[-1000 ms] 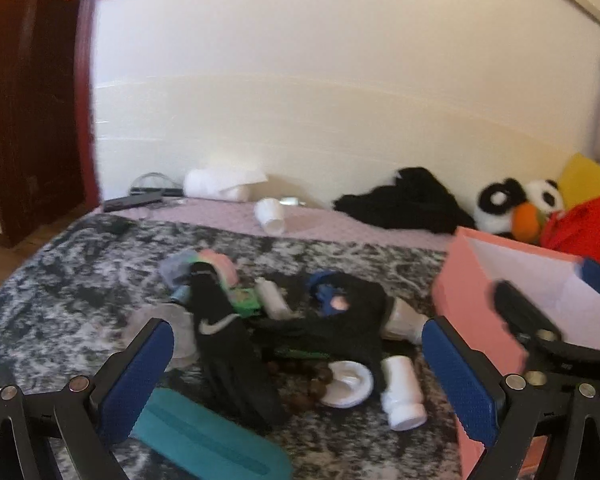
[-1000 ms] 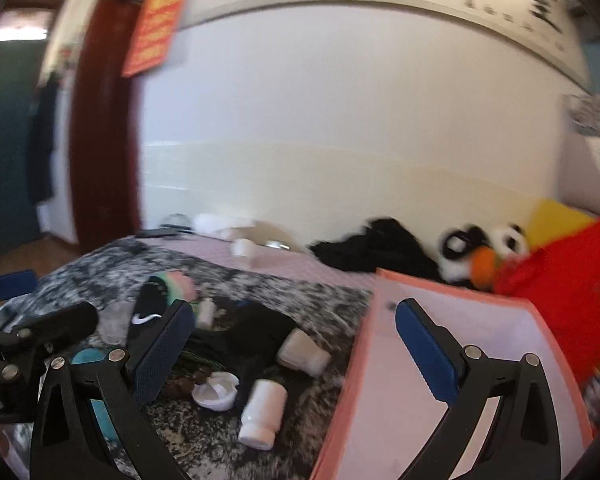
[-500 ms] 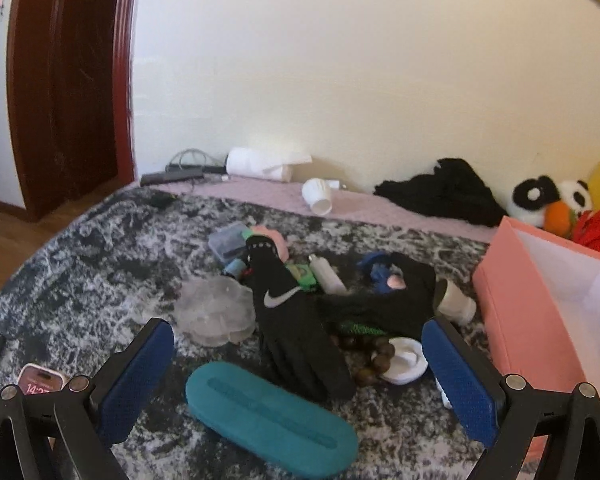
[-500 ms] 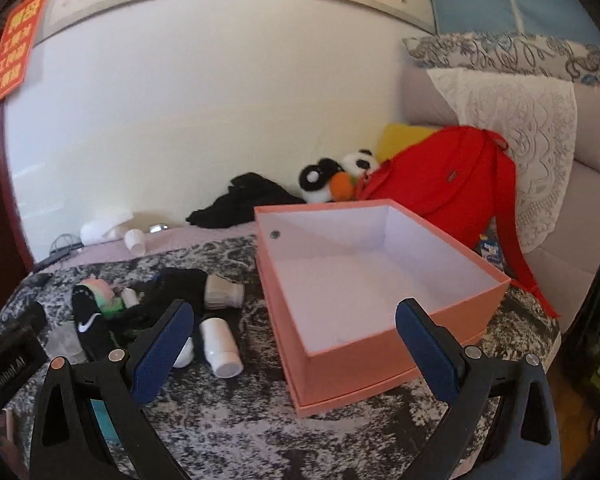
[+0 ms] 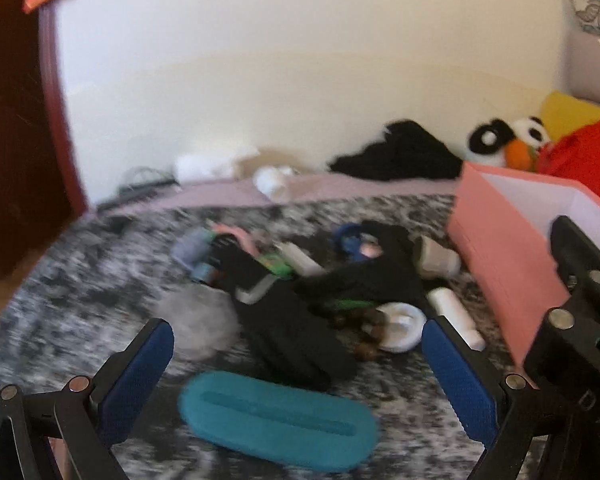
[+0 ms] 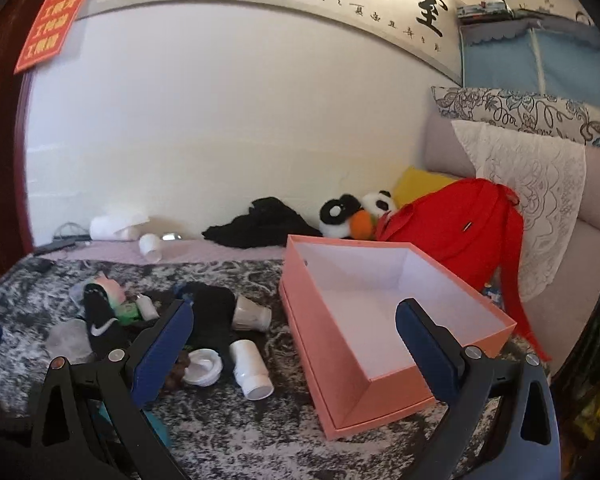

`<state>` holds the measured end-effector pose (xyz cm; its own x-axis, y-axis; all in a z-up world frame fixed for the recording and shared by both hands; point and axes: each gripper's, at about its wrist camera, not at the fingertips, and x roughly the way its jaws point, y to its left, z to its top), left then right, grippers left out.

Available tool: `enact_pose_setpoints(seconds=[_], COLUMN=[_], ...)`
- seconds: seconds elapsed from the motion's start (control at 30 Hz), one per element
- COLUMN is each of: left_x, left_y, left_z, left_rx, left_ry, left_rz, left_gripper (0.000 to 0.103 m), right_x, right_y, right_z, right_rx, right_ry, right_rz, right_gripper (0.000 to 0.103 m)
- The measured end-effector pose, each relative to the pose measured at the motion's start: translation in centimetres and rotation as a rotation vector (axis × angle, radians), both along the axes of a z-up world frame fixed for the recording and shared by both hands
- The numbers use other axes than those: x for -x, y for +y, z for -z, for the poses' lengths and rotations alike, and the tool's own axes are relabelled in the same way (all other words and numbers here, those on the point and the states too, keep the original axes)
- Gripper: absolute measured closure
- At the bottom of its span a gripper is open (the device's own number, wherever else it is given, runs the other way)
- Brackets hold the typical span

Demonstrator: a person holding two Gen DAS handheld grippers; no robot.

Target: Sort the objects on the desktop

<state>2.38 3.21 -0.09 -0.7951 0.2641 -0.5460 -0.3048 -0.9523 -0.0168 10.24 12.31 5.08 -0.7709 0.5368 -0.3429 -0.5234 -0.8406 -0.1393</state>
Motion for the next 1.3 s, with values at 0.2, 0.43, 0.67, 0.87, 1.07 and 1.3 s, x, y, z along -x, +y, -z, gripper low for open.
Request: enact_pose_setpoints(seconds=[0.2, 0.43, 0.67, 0.87, 1.07, 1.3], left_x=[-0.6, -1.1, 0.0, 1.3, 2.7, 3.9], left_y=[2.2, 1.1, -0.5, -1.5, -1.1, 2.3], left_z=[0.3, 0.5, 1.1, 2.0, 4.7, 7.3], left_rx=[0.023, -0.055, -0.052, -0.073, -0.055, 0.039], left_ry=[0.006, -0.053, -0.072, -0.101, -0.170, -0.213], left_rz=[0.064, -0.011, -0.085, -0.121, -0.150, -0.177], left_gripper=[0.001, 0.001, 0.001, 0.001, 0.001, 0.001], right_x=[-0.7, -2.8, -2.5, -0.3, 0.9, 1.4], right_y=[1.3, 3.7, 4.4, 3.2, 3.1, 3.4], right_z=[0.0, -1.5, -1.8, -0.7, 0.0, 0.6], right_rx=[0.061, 0.142, 0.164, 0.141, 0.154, 0.176], right_ry=[0.010, 0.103, 0.111, 0.062, 0.043, 0.025], right_rz=[-0.019, -0.066, -0.066, -0.093, -0.108, -0.112], right_gripper=[0.000, 0.000, 0.000, 0.000, 0.000, 0.000])
